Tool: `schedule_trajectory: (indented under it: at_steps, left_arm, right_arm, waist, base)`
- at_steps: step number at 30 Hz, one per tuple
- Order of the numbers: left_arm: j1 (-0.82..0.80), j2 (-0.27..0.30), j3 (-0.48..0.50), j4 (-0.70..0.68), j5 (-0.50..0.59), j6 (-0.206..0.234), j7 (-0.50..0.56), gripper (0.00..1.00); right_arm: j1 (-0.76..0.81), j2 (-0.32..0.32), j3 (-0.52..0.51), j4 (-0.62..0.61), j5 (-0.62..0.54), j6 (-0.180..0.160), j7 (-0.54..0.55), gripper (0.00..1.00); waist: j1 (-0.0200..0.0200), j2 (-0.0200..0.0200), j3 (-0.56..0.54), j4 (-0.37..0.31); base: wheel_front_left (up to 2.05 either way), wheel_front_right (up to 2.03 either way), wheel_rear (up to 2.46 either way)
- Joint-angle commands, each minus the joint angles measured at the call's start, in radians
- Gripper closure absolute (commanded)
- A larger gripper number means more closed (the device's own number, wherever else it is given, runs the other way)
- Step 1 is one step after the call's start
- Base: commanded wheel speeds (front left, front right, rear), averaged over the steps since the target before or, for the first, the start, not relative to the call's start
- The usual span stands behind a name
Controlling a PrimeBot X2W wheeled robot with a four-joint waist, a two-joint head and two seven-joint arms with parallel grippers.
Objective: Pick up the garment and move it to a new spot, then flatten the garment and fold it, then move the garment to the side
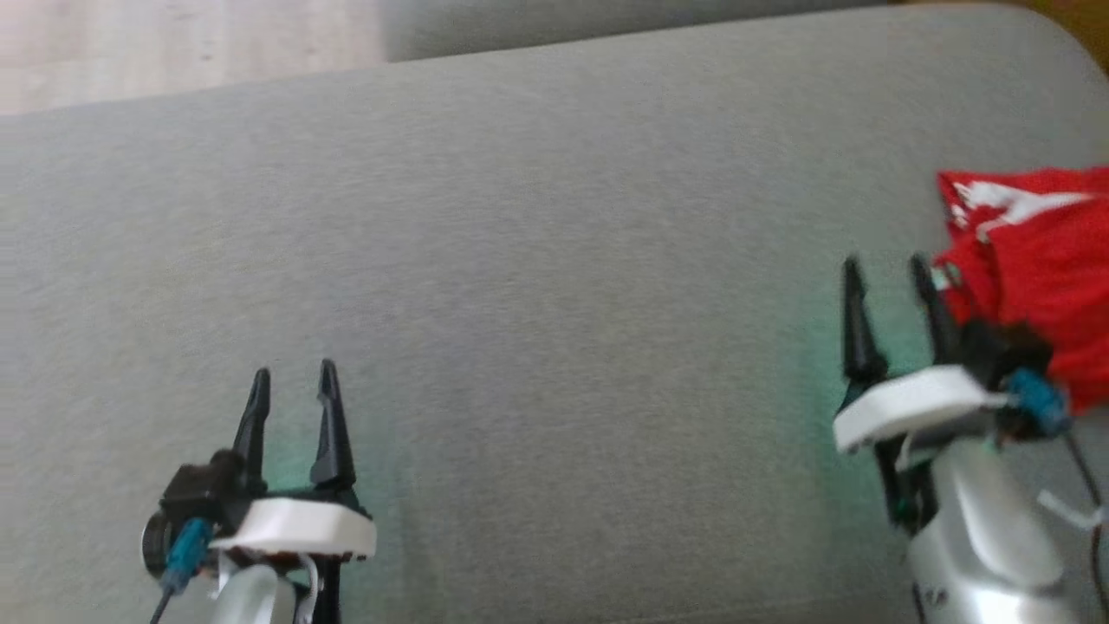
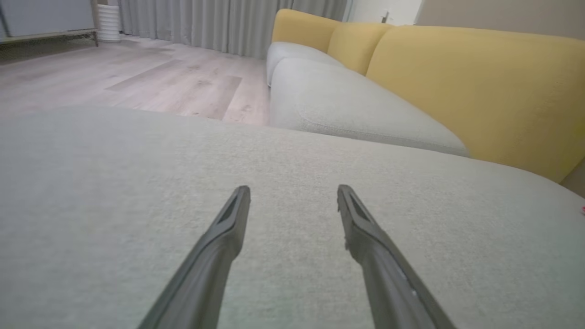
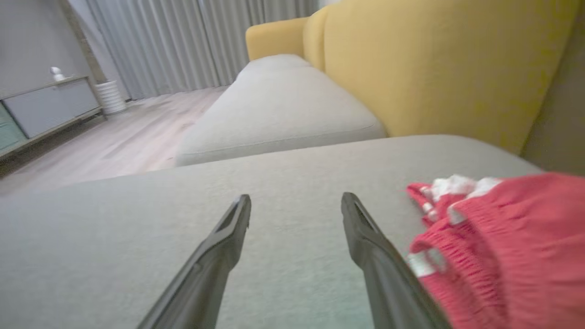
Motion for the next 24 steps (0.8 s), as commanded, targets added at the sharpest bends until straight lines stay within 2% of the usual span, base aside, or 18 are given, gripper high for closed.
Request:
schedule_trajectory:
  at_steps: [1,10,24]
  left_arm:
    - [-0.006,0.004,0.041,-0.028,0.011,0.005,-0.010,0.00]
    - [0.022,0.004,0.065,-0.029,-0.008,0.021,-0.010,0.00]
    - [0.070,0.004,0.100,-0.014,-0.015,0.015,-0.010,0.00]
  right_arm:
    - [-0.003,0.007,0.037,-0.037,0.013,0.007,-0.011,0.00]
    - [0.094,0.008,0.054,-0.056,0.061,0.007,-0.011,0.00]
    - [0.150,0.008,0.071,-0.068,0.077,0.007,-0.011,0.00]
  waist:
    - [0.0001,0.0000,-0.024,0.038]
    - [0.0001,0.0000,-0.069,0.108]
    - [0.0001,0.0000,-0.129,0.114]
  base:
    - [0.00,0.00,0.00]
    - [0.00,0.00,0.00]
    - [0.00,0.00,0.00]
